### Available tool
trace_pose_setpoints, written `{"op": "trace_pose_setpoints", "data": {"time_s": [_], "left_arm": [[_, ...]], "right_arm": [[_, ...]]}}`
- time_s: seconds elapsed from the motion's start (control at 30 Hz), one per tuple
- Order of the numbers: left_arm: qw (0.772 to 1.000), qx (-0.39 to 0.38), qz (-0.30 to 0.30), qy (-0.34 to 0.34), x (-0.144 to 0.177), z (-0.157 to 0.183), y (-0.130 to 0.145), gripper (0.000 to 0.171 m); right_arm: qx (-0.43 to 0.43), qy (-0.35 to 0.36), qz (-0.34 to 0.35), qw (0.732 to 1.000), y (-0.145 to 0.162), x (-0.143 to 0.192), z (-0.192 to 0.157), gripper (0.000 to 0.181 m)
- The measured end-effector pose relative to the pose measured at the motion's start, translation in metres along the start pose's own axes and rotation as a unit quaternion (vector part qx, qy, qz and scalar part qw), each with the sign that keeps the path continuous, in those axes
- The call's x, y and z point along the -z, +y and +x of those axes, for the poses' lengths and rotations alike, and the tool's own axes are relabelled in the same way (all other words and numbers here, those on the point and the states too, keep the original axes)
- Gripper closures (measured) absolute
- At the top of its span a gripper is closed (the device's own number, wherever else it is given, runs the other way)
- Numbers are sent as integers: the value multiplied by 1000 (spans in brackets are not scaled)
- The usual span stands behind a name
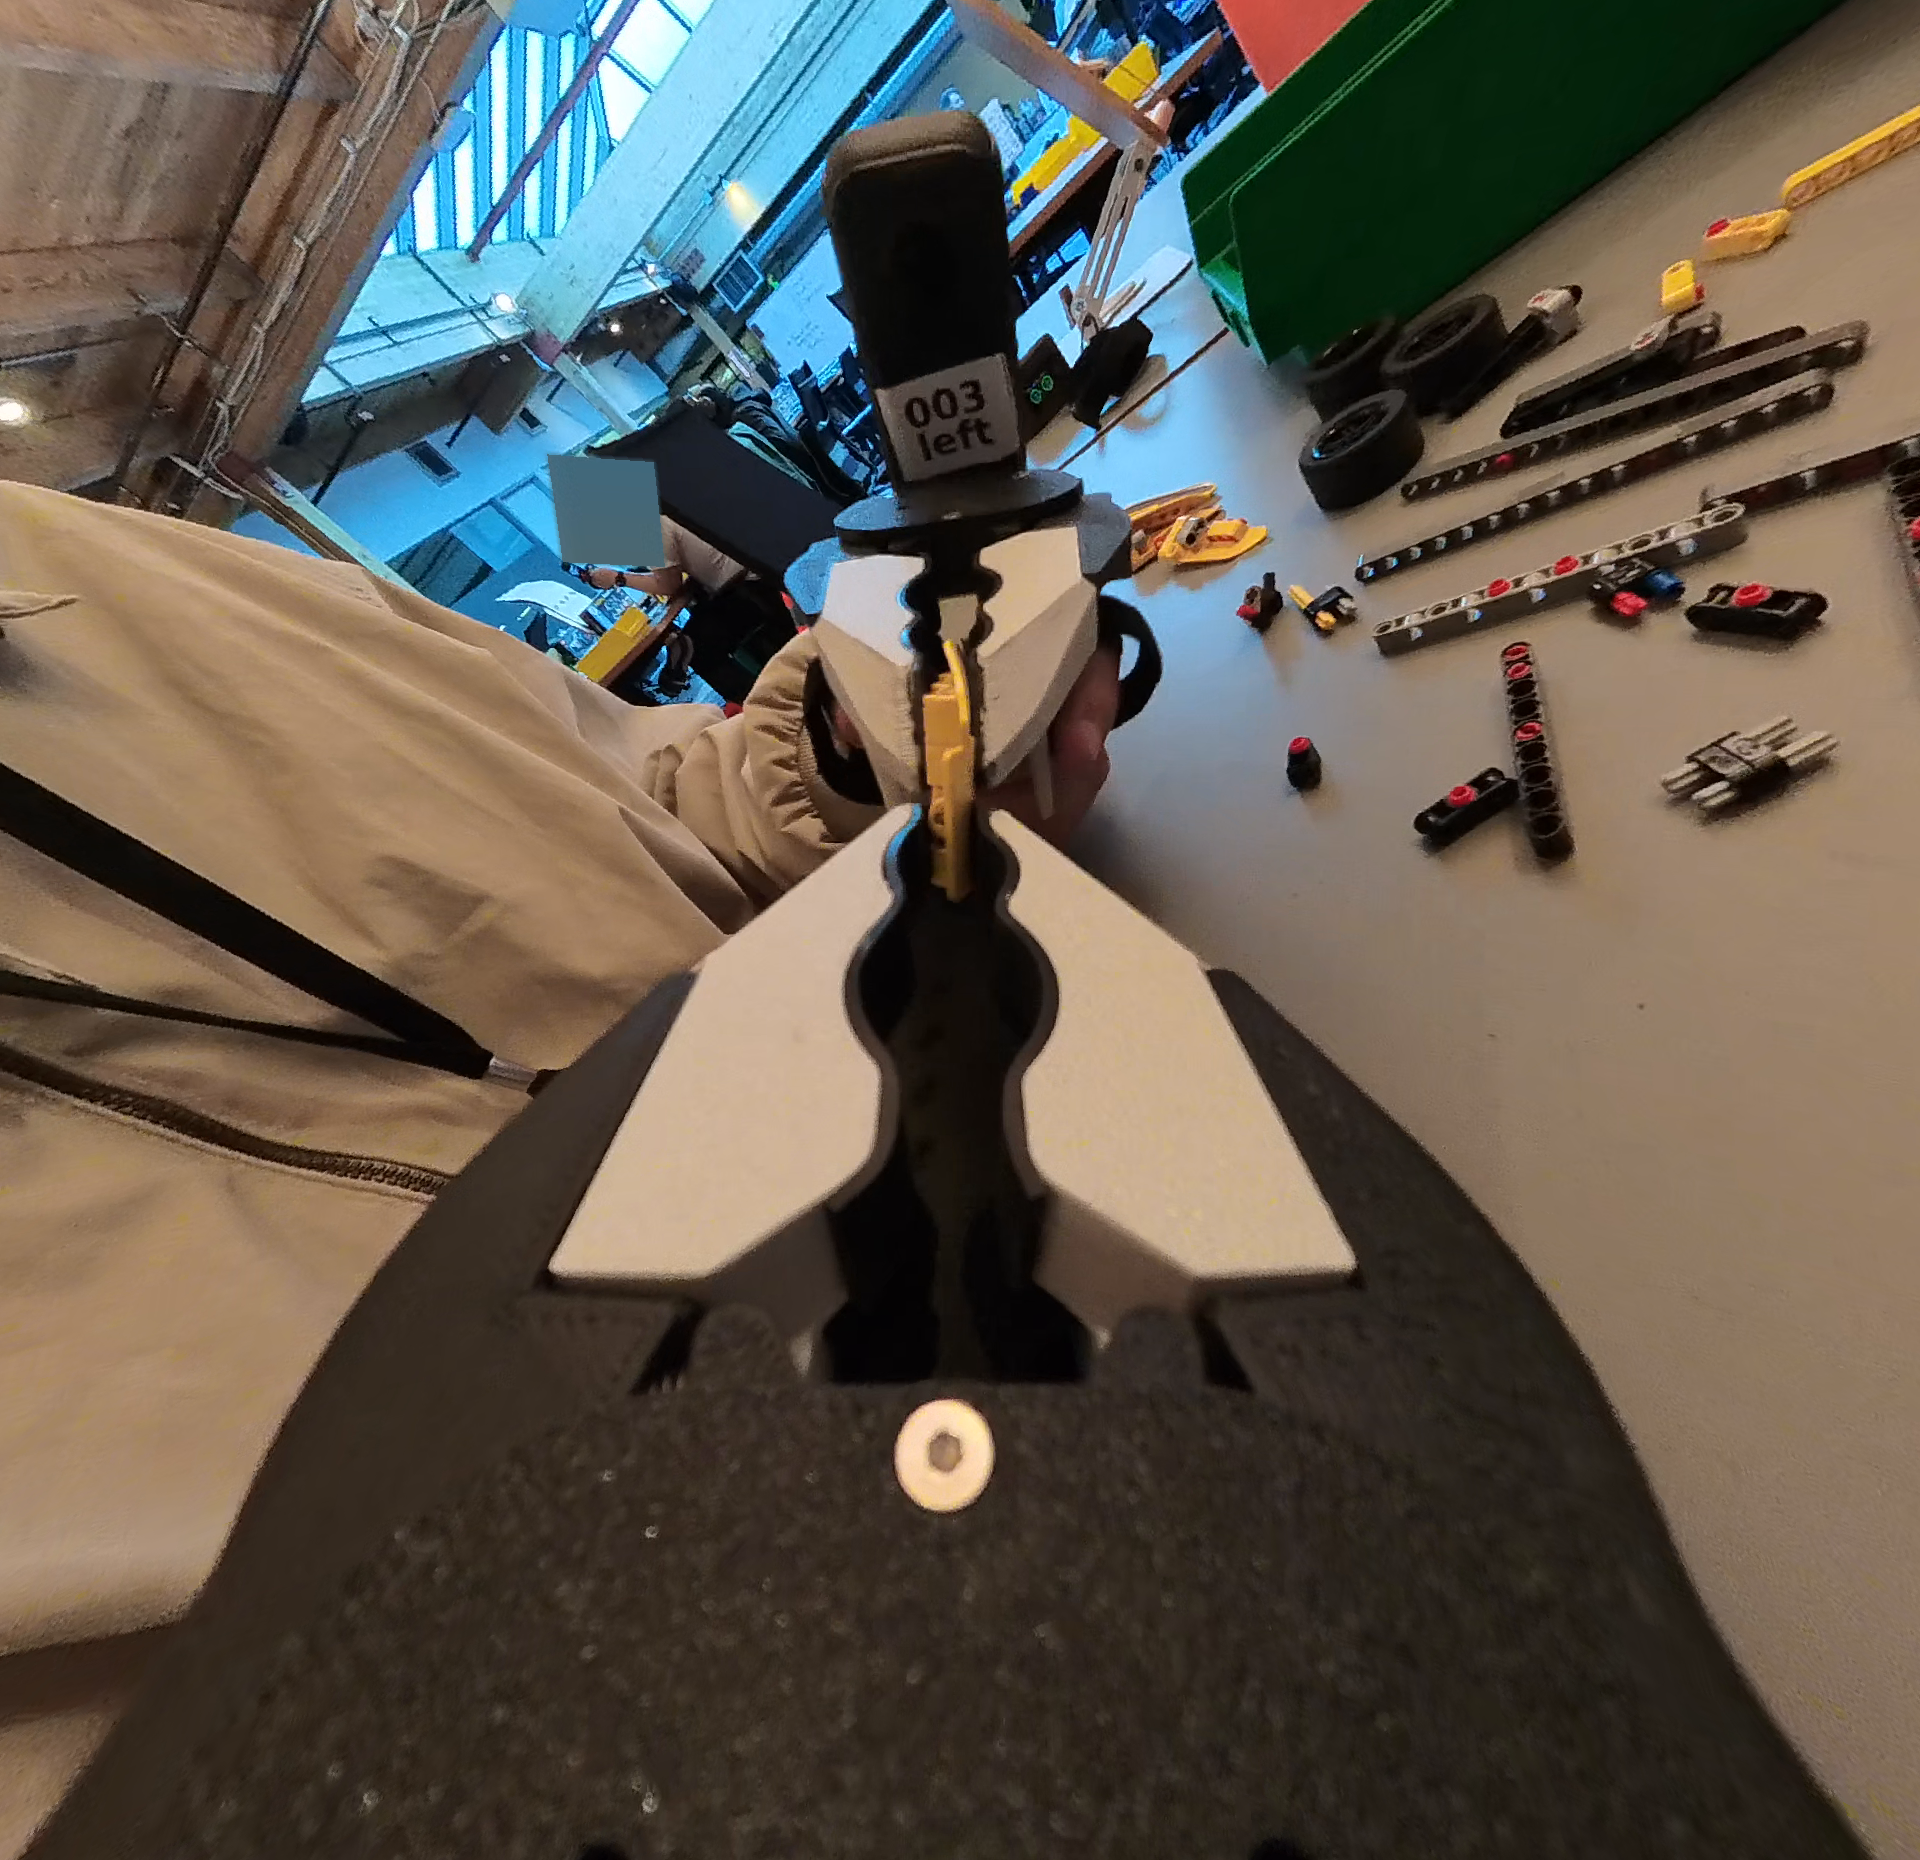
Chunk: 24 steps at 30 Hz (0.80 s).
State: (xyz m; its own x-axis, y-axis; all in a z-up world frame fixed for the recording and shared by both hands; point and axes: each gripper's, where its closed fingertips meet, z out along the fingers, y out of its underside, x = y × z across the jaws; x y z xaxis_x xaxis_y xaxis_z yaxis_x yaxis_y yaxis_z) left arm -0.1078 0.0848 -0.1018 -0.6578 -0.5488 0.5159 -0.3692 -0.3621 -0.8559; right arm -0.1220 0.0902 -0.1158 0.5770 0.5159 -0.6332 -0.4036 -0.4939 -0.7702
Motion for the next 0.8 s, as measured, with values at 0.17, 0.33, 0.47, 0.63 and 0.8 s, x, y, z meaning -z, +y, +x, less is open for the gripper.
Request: {"op": "trace_pose_setpoints", "data": {"time_s": [0.17,0.33,0.47,0.63,0.8], "left_arm": [[1000,-15,25,-10,3,3,-9,166],[999,6,36,-12,2,1,-10,166],[999,17,32,-12,-2,-1,-8,165],[998,36,41,6,0,2,-10,165],[998,43,39,15,2,3,-10,165]], "right_arm": [[-23,-24,18,999,-6,-3,-6,174],[-43,-36,8,998,-3,-3,-5,174],[-32,-20,17,999,-4,2,-2,175],[-19,-25,25,999,-6,2,-5,173],[-6,-30,63,998,-19,15,-8,166]]}}
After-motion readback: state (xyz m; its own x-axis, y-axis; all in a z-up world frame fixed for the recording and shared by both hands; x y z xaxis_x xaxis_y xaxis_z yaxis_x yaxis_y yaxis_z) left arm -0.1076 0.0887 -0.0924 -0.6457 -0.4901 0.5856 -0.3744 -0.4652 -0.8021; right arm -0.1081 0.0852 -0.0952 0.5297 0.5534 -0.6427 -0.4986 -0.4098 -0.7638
